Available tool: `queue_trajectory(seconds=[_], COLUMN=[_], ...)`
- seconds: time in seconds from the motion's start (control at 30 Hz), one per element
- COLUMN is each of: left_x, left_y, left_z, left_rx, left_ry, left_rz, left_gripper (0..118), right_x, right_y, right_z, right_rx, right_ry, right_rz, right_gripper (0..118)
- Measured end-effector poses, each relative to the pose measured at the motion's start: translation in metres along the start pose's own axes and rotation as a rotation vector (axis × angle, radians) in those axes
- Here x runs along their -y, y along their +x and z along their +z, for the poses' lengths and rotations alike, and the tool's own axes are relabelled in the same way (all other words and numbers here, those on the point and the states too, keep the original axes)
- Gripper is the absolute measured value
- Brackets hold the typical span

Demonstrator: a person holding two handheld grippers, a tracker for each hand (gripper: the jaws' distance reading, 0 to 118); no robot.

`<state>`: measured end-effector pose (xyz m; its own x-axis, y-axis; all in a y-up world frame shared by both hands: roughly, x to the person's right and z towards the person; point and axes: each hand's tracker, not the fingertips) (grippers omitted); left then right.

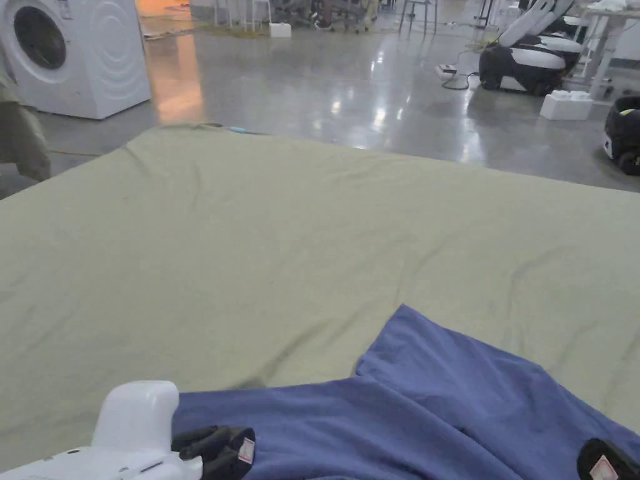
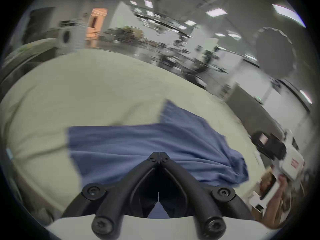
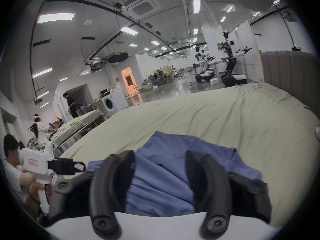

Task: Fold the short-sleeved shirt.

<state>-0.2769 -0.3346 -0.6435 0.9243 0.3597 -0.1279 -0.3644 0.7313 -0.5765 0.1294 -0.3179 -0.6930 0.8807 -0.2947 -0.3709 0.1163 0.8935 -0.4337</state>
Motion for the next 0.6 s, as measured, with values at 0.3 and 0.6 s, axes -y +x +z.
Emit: queue_trajectory(seconds=[0.3, 0.6], left_x=[-0.021, -0.033], left_y=[-0.076, -0.112], left_z=[-0.001, -0.088], left_rx=[-0.075, -0.077], left_ry=[0.018, -0.197], left_rz=[0.109, 0.128], left_gripper=[0, 93], right_x=[0.0, -0.016], right_y=[-0.019, -0.012], right_z=[-0.021, -0.026], right_rx=[-0.02, 0.013], right_ry=[-0.085, -0.061], right_rz=[0.049, 0.047], right_gripper=[4, 4])
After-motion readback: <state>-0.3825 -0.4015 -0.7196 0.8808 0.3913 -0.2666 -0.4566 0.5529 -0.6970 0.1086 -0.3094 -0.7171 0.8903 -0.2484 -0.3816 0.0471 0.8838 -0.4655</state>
